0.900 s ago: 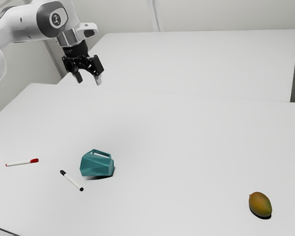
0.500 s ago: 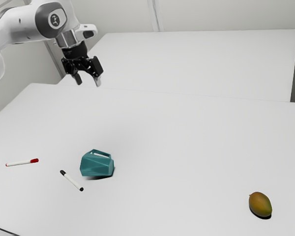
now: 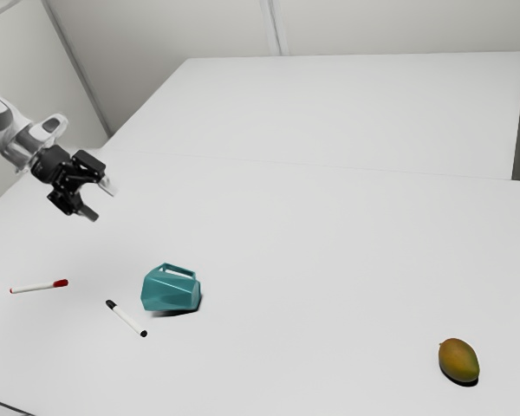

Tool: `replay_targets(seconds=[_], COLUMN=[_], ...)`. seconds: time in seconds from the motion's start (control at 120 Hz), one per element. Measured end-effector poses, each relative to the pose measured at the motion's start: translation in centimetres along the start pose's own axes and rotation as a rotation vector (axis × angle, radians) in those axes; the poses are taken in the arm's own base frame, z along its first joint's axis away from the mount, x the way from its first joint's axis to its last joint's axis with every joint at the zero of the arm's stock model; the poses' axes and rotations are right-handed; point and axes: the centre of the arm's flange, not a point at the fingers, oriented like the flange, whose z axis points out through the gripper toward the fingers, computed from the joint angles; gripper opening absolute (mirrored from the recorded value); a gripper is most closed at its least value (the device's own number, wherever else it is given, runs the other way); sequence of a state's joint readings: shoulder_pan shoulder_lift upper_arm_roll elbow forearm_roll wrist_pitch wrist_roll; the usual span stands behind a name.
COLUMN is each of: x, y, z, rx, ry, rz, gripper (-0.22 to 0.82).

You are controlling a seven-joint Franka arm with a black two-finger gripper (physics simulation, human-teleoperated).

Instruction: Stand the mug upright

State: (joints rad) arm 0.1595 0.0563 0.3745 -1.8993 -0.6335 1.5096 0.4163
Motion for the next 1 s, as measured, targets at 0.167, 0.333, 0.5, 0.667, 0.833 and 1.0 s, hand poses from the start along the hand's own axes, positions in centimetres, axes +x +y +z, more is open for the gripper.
replay_targets(seconds=[0.167,0.333,0.5,0.667,0.833,1.0], x=[1.0,-0.2,-1.1,-1.8,-1.7,-1.6], y=[-3.5,-7.8,-10.1,-10.7,-10.2,-10.2], z=[6.0,10.6,13.6,15.9,17.2,17.2], rx=[-0.108,-0.213,-0.273,-0.316,-0.341,-0.348], ry=[-0.011,-0.002,0.022,0.041,0.042,0.053], rz=[0.038,0.037,0.048,0.076,0.123,0.165], gripper=[0.6,0.6,0.6,0.6,0.59,0.18])
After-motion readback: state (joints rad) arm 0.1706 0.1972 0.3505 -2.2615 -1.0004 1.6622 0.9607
